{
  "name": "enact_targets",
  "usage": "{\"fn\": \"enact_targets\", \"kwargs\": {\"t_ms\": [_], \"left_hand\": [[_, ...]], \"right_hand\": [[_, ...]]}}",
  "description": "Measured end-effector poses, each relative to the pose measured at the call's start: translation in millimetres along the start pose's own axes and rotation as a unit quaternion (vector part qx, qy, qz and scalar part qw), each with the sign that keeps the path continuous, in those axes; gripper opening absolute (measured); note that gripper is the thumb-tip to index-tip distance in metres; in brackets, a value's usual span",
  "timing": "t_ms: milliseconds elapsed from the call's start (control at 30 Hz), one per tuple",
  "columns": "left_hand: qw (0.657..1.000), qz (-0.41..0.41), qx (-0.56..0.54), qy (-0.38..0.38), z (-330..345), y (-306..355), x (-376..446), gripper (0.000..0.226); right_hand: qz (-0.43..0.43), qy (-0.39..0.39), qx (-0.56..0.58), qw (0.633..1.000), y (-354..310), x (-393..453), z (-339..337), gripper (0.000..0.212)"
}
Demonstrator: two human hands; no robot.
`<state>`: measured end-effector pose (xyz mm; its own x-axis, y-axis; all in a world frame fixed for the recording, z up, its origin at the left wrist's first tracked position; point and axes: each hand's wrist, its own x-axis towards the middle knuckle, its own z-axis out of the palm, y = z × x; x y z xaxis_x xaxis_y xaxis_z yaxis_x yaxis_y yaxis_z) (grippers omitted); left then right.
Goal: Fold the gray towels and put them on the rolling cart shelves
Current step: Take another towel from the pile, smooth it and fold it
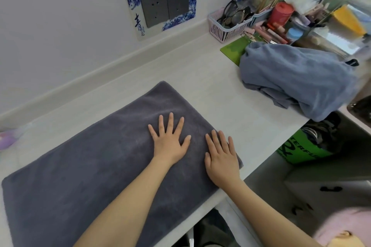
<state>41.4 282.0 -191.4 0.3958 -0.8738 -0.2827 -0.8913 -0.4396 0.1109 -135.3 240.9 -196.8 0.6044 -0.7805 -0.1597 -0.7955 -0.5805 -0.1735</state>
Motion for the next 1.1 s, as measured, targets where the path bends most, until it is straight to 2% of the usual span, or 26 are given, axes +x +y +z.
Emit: {"fn": "enact_targets", "kwargs": {"t_ms": [67,133,233,367,533,600,667,733,767,867,967,1033,1100], "left_hand": [[0.998,0.062,0.025,-0.009,-7,4,14,0.063],[0.996,0.074,0.040,-0.013,-9,-2,34,0.060],[1.000,-0.001,0.023,0.008,-18,-32,72,0.058],[0.999,-0.046,0.006,0.023,-31,-55,111,0.060],[0.995,-0.089,-0.041,-0.012,-39,-59,141,0.058],[0.997,-0.059,-0.050,0.016,-41,-68,143,0.057],[0.996,0.006,-0.058,0.073,-42,-79,138,0.059],[0.995,0.053,-0.037,0.071,-42,-90,131,0.062],[0.997,0.050,-0.018,0.050,-42,-95,129,0.062],[0.997,-0.079,-0.008,-0.007,-43,-114,133,0.058],[0.979,-0.197,-0.032,-0.035,-56,-128,142,0.060],[0.975,-0.219,-0.039,-0.024,-64,-129,139,0.061],[0.982,-0.182,-0.043,0.015,-66,-119,120,0.059]], "right_hand": [[-0.029,-0.001,0.016,0.999,-3,4,0,0.055],[-0.036,-0.003,0.025,0.999,1,6,4,0.056],[-0.032,0.002,0.021,0.999,5,7,8,0.056],[-0.037,0.013,0.020,0.999,5,10,8,0.056],[-0.066,-0.002,0.003,0.998,30,44,-1,0.058],[-0.095,-0.028,-0.013,0.995,46,75,-11,0.061],[-0.146,-0.053,-0.030,0.987,61,112,-20,0.065],[-0.202,-0.060,-0.053,0.976,69,153,-29,0.069],[-0.227,-0.061,-0.070,0.970,69,172,-33,0.070],[-0.252,-0.057,-0.130,0.957,61,228,-46,0.066],[-0.173,-0.036,-0.172,0.969,38,269,-64,0.056],[-0.151,-0.024,-0.178,0.972,16,276,-72,0.052],[-0.177,0.008,-0.132,0.975,2,257,-68,0.048]]}}
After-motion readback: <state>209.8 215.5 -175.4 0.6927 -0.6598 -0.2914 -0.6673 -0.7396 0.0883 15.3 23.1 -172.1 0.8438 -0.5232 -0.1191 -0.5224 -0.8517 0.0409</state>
